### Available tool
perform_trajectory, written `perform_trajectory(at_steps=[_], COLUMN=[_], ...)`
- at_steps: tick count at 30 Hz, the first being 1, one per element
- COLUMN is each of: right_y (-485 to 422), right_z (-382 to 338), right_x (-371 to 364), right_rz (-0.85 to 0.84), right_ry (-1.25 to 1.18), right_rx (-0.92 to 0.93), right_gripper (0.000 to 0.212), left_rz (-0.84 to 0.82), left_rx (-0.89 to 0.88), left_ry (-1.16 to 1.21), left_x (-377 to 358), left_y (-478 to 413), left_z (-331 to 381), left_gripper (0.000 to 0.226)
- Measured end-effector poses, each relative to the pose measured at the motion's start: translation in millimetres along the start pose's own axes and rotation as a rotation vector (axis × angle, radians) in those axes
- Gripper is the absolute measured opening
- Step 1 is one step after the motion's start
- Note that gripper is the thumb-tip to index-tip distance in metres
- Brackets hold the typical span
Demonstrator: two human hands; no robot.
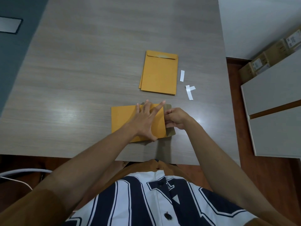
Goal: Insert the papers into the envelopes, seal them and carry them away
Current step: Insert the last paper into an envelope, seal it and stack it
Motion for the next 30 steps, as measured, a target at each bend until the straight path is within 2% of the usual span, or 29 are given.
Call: perform_trajectory(at_steps=[2,5,8,12,19,23,30], right_y=[-2,-4,0,-4,-3,-3,-4], right_z=[-2,-13,-27,-25,-24,-26,-30], right_x=[6,25,39,35,29,20,17], right_rz=[0.021,0.16,0.327,0.328,0.306,0.247,0.23], right_ry=[0.059,0.119,0.361,0.629,0.799,0.891,0.902], right_rx=[0.043,0.217,0.424,0.486,0.565,0.592,0.598], right_gripper=[0.016,0.011,0.005,0.01,0.025,0.025,0.021], left_rz=[-0.02,-0.079,-0.101,-0.031,0.005,0.007,0.019], left_rx=[0.007,0.029,0.061,0.088,0.084,0.098,0.108], left_ry=[-0.03,-0.092,-0.133,-0.12,-0.152,-0.158,-0.134], left_x=[-7,-22,-30,-19,-6,-7,-8], left_y=[0,-2,-2,-10,-22,-24,-24], left_z=[-3,-12,-18,-15,-8,-9,-8], left_gripper=[0.148,0.138,0.117,0.087,0.086,0.085,0.085])
Point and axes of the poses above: each hand's wrist, its own y-axis away from the middle knuckle, its own x-axis out of the back of the hand, z = x × y, the point moved 10 cm from there along -y, towards the middle knuckle, and after that the axes turned 9 degrees about -y, right-handed, at the moved point
